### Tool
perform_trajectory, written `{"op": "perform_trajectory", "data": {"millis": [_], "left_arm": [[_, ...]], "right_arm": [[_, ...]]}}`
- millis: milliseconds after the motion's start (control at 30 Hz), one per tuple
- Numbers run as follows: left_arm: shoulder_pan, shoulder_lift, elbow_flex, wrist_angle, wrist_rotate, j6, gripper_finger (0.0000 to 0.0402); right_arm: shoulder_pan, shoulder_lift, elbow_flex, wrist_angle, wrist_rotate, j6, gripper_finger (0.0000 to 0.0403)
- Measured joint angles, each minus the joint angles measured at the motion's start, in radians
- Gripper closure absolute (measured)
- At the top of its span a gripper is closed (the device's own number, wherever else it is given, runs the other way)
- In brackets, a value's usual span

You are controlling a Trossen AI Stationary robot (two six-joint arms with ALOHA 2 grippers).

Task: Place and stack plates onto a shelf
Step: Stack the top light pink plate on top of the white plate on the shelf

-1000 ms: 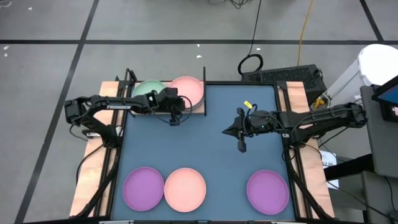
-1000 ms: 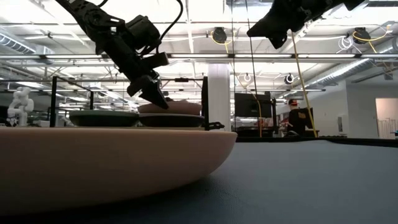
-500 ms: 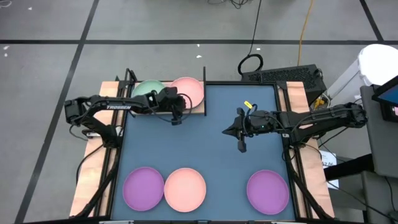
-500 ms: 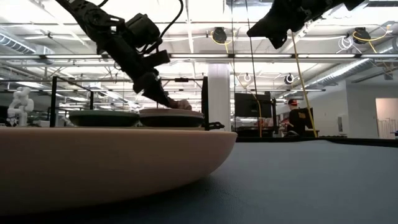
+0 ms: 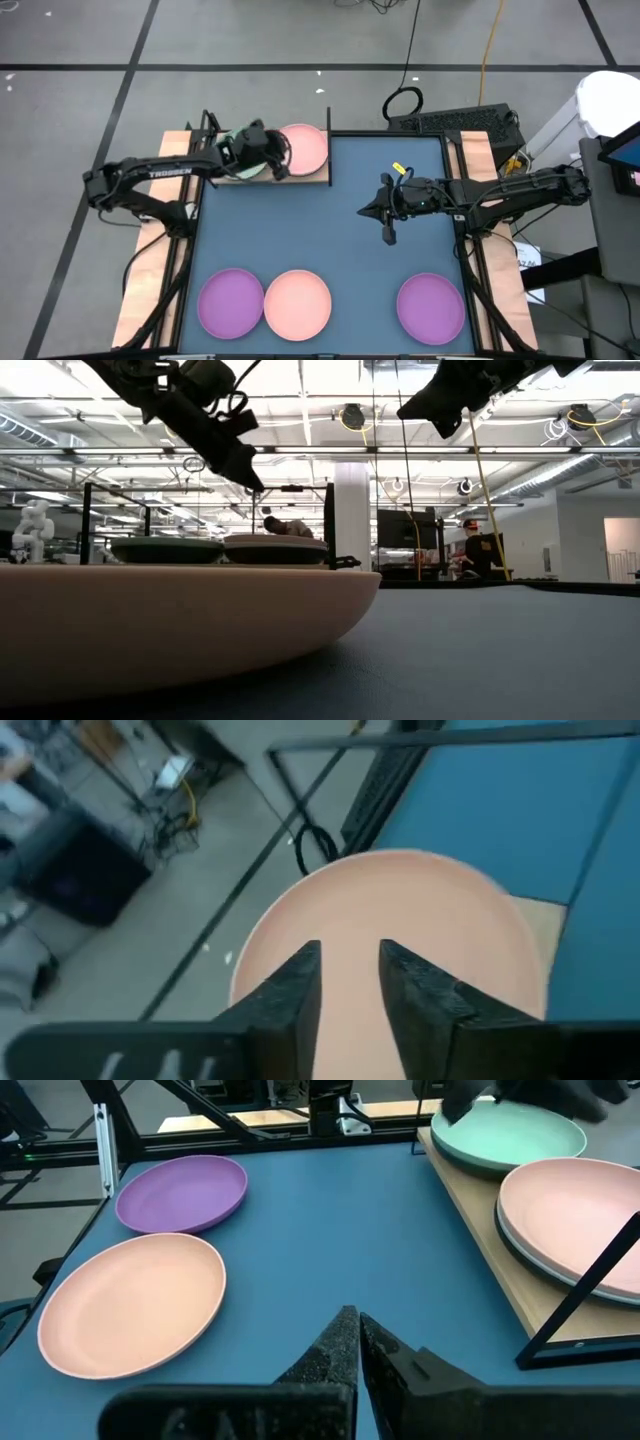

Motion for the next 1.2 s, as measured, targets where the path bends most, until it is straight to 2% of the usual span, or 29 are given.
{"op": "perform_trajectory", "data": {"millis": [200, 300, 400, 567, 1200], "left_arm": [[0.137, -0.014, 0.000, -0.078, 0.158, -0.068, 0.0344], [0.183, -0.007, 0.000, -0.118, 0.188, -0.103, 0.0362], [0.211, -0.005, -0.001, -0.176, 0.203, -0.113, 0.0372], [0.233, -0.006, 0.000, -0.228, 0.285, -0.132, 0.0376], [0.231, -0.006, 0.000, -0.282, 0.281, -0.181, 0.0376]], "right_arm": [[0.000, 0.000, 0.000, 0.000, 0.000, 0.000, 0.0403], [0.000, 0.000, 0.000, 0.000, 0.000, 0.000, 0.0403], [0.000, 0.000, 0.000, 0.000, 0.000, 0.000, 0.0403], [0.000, 0.000, 0.000, 0.000, 0.000, 0.000, 0.0403], [0.000, 0.000, 0.000, 0.000, 0.000, 0.000, 0.0403]]}}
